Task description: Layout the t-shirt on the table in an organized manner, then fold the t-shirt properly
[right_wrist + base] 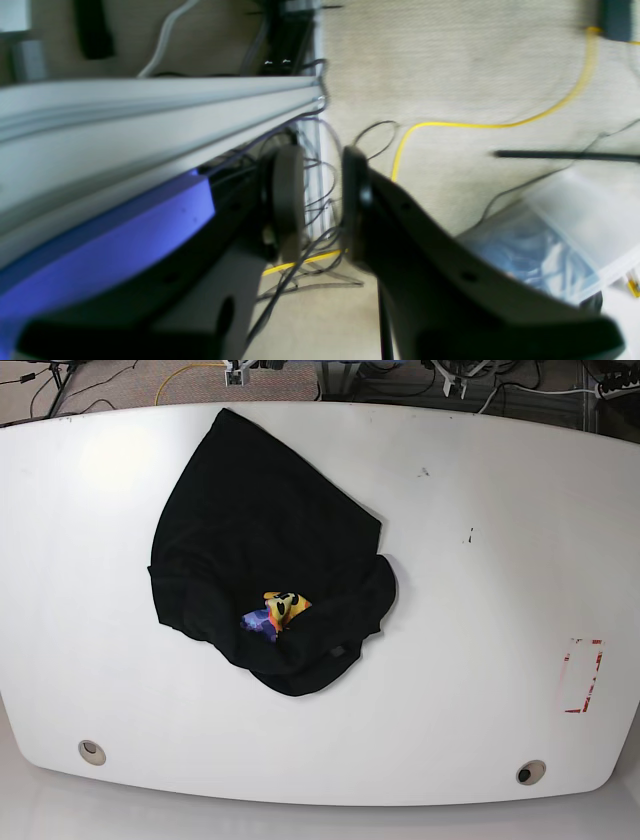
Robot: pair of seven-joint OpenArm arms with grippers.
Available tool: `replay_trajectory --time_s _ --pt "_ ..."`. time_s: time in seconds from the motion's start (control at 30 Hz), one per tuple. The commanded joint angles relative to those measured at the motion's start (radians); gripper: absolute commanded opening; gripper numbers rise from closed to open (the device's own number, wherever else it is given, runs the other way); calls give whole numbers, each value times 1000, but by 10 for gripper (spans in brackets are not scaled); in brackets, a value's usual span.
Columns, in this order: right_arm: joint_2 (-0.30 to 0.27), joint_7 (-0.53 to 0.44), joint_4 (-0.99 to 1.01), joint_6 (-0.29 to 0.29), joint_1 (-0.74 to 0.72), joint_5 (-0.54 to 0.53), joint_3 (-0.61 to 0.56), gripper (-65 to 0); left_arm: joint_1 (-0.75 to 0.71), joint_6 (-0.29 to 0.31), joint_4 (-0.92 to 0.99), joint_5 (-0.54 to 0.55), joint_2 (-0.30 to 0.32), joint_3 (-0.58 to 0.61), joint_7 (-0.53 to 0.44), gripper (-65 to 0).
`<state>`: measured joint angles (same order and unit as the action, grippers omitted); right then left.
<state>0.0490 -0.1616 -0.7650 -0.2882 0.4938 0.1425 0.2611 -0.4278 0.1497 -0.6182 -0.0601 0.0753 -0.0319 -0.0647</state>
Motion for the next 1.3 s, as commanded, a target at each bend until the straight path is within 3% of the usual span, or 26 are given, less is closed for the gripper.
replay_trajectory --time_s 0.0,0.5,1.0,1.27 --pt "7 1 -89 -9 67 -7 0 -520 -67 0 -105 -1 5 -1 -5 -375" --pt "64 156 -578 -18 329 -7 -3 -520 -403 0 -584 1 37 -4 -7 -375" --pt "78 164 -934 -19 587 -16 -4 -520 -710 0 -1072 6 47 -118 -7 -374" --pt "73 164 -1072 -19 664 -125 -4 -520 -822 0 -1254 136 53 -162 -7 -372"
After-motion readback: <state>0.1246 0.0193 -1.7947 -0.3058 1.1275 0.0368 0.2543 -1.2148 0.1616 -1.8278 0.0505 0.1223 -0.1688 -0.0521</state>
